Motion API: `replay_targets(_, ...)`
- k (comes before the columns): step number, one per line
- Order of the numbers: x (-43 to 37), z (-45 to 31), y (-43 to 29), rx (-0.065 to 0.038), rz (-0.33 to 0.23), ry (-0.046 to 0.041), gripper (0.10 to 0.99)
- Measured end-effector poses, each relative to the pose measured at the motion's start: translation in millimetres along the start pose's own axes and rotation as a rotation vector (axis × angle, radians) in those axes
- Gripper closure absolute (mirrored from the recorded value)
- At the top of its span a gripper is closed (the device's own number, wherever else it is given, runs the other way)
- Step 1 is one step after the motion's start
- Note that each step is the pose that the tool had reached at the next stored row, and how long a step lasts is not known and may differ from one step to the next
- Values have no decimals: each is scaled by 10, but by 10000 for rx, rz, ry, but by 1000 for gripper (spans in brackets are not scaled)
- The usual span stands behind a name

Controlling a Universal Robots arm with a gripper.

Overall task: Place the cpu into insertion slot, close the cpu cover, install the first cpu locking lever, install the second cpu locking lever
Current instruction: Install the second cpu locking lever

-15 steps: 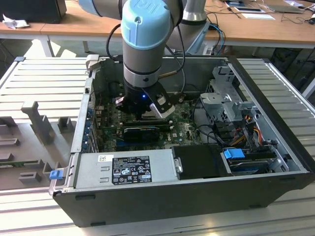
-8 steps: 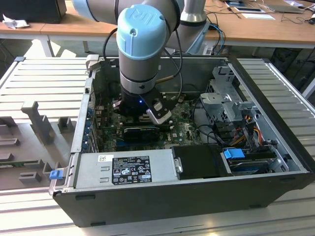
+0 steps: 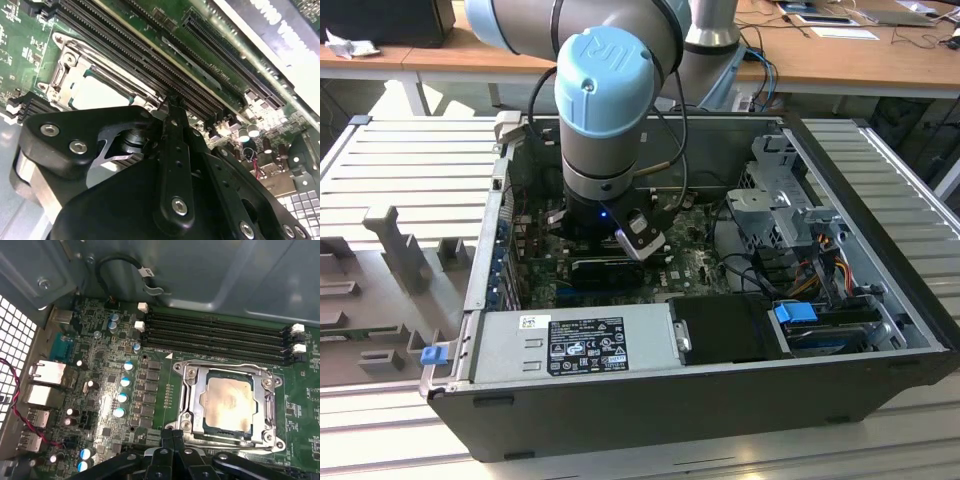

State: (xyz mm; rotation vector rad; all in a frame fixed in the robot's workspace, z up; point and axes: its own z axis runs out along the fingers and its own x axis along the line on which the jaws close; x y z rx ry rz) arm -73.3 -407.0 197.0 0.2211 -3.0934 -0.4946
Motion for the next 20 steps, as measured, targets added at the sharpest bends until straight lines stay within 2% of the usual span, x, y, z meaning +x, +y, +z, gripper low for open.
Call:
replay_targets(2,3,11,-3,-154,-6,-22,980)
replay_targets(3,5,25,-6,-188,-7,-29,980)
replay_targets(6,24,53,-14,-210,-6,-29,980)
replay_targets(9,29,50,-12,-224,-7,-33,980)
replay_targets(11,28,-27,14,-231,-7,-34,980)
replay_targets(14,26,-96,36,-229,-6,-34,980)
replay_targets(16,25,-181,64,-230,-6,-31,980)
replay_targets(18,24,-227,79,-229,-6,-31,980)
replay_targets(20,23,-231,81,-232,-7,-32,980)
